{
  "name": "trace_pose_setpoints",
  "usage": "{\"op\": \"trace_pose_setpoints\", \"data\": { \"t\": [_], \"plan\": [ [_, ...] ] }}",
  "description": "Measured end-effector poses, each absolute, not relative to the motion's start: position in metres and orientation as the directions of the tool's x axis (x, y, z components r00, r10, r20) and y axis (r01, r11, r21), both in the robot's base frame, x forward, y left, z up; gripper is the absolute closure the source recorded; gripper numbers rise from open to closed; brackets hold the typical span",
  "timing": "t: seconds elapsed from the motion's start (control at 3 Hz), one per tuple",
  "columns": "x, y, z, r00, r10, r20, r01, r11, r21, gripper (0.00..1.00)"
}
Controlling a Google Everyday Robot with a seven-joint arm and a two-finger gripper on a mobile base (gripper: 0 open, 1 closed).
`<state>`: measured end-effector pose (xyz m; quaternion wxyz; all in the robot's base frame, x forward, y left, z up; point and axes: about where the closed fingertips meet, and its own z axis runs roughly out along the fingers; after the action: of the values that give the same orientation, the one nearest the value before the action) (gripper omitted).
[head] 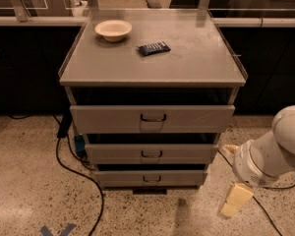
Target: Open bottom drawer
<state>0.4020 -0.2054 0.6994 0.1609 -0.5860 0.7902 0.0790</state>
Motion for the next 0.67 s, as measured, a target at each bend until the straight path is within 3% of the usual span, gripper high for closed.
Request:
{"op": "trace_pose_setpoints", "data": {
  "t": [0.67],
  "plan": [
    [0.398,-0.194,0.658,-0.211,-0.897,-0.388,-0.963,0.259,-0.076,0.00]
  ]
}}
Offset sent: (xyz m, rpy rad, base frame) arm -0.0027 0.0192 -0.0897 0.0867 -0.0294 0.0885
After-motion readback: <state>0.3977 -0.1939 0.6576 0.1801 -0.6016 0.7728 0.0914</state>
